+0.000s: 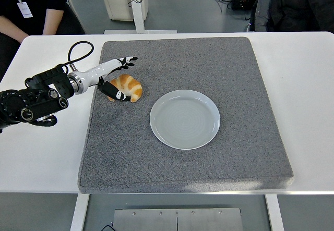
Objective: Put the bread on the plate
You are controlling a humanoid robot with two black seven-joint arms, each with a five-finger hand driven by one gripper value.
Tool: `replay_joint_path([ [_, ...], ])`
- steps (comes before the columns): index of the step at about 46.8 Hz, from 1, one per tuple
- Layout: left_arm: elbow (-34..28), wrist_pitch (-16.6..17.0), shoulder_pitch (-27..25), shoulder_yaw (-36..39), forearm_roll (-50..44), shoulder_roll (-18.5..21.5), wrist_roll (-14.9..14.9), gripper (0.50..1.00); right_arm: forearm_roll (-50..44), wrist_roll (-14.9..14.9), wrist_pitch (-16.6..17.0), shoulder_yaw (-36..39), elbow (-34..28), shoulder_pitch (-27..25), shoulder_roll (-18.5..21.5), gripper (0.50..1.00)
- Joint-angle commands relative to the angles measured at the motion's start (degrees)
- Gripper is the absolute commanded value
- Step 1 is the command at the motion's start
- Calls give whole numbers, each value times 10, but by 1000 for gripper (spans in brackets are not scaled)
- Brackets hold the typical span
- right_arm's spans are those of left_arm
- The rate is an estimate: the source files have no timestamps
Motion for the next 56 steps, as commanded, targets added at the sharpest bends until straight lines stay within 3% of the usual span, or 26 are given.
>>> replay_joint_path([
  [1, 0, -1, 1, -1, 0, 0, 0, 966, 0, 0, 0, 0, 0, 0, 0, 1000],
  [31, 38, -1, 9, -2, -1, -22, -9, 955, 1, 0, 0, 0, -2, 0, 0, 1000],
  [38, 39, -1, 11, -2, -1, -28, -11, 934, 0, 0, 0, -1, -2, 0, 0, 1000],
  [46, 39, -1, 10, 2, 0, -28, -12, 830, 0, 0, 0, 0, -3, 0, 0, 1000],
  [56, 39, -4, 12, 8, 2, -28, -27, 574, 0, 0, 0, 0, -3, 0, 0, 1000],
])
